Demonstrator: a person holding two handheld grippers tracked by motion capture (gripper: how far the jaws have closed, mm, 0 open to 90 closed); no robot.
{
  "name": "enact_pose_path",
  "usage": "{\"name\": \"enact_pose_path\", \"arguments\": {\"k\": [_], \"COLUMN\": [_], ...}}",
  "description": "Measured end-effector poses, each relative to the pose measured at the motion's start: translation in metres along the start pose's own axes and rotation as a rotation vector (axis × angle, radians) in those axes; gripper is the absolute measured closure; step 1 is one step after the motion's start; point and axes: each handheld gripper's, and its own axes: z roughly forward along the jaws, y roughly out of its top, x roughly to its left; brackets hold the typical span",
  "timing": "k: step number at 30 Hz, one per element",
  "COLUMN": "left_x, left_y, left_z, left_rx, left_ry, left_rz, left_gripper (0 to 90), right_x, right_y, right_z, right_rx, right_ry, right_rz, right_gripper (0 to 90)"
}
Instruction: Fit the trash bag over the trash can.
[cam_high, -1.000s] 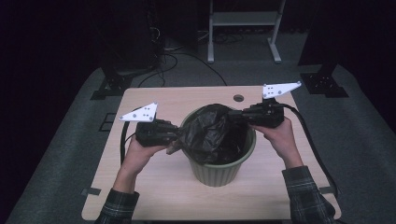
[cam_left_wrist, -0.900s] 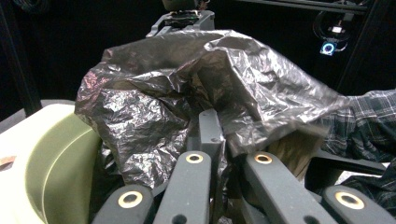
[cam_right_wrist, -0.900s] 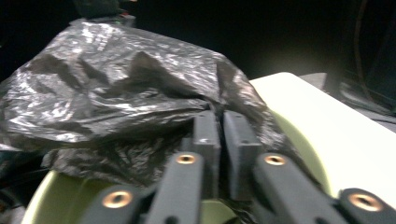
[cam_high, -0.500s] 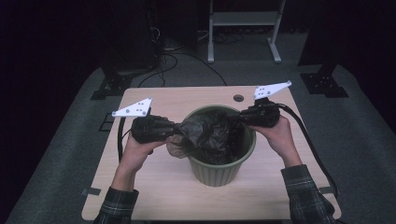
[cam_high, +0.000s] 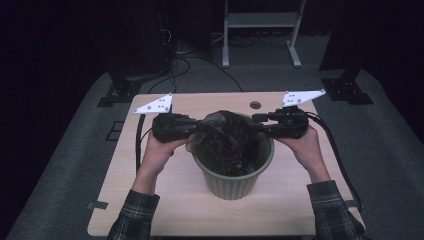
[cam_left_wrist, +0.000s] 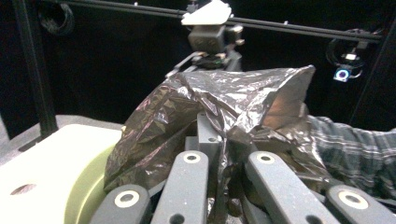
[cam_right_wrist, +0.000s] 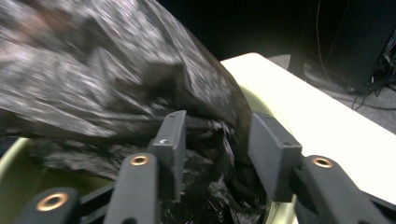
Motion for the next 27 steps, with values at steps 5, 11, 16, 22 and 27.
{"name": "enact_pose_path", "arguments": {"k": [5, 11, 16, 22, 27], "left_x": [0.007, 0.017, 0.024, 0.027, 0.028], "left_y": [0.004, 0.010, 0.014, 0.017, 0.016], "left_z": [0.009, 0.023, 0.034, 0.043, 0.046], "left_rx": [0.023, 0.074, 0.122, 0.168, 0.188], "left_ry": [0.024, 0.064, 0.094, 0.128, 0.154], "left_rz": [-0.011, -0.017, -0.021, -0.016, -0.029], "left_gripper": [87.9, 87.9, 87.9, 87.9, 88.0], "right_x": [0.009, 0.020, 0.025, 0.033, 0.040], "right_y": [0.003, 0.009, 0.016, 0.030, 0.043], "right_z": [-0.013, -0.019, -0.018, -0.023, -0.026], "right_rx": [-0.053, -0.096, -0.112, -0.145, -0.182], "right_ry": [0.015, 0.042, 0.053, 0.066, 0.080], "right_rz": [-0.009, -0.023, -0.033, -0.055, -0.067], "right_gripper": [49.6, 46.4, 44.7, 43.8, 42.8]}}
